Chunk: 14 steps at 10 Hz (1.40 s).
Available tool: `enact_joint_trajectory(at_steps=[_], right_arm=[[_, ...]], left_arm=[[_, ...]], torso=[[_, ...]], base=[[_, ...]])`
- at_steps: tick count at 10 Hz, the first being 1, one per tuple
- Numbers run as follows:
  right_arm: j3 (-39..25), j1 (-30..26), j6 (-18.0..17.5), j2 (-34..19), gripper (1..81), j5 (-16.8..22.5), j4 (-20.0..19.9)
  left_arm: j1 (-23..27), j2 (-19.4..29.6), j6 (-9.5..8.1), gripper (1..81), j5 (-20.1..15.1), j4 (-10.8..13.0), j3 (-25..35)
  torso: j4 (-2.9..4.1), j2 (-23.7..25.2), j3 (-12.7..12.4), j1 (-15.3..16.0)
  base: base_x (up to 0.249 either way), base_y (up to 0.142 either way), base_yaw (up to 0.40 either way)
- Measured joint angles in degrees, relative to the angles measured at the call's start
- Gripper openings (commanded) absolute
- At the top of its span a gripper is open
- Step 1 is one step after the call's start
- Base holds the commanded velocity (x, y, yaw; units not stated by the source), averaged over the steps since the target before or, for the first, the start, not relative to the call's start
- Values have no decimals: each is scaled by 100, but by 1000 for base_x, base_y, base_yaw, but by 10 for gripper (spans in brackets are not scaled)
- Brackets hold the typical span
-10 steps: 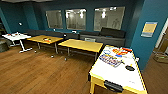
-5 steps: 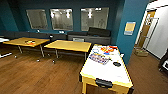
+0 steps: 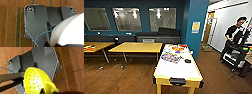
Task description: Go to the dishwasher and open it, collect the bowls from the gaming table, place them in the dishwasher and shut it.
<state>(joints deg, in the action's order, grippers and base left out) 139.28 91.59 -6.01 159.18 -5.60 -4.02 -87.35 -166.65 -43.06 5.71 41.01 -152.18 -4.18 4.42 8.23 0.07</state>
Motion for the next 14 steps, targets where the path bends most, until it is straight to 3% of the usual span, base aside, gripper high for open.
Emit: enact_joint_trajectory(at_steps=[3,14], right_arm=[[5,2,0,0,10,-7,0],[35,11,1,85,10,4,11]], left_arm=[[-52,-4,0,10,13,96,0],[-85,-69,0,10,129,107,0]], torso=[[0,0,0,0],[0,0,0,-2]], base=[[0,0,-400],[0,0,-400]])
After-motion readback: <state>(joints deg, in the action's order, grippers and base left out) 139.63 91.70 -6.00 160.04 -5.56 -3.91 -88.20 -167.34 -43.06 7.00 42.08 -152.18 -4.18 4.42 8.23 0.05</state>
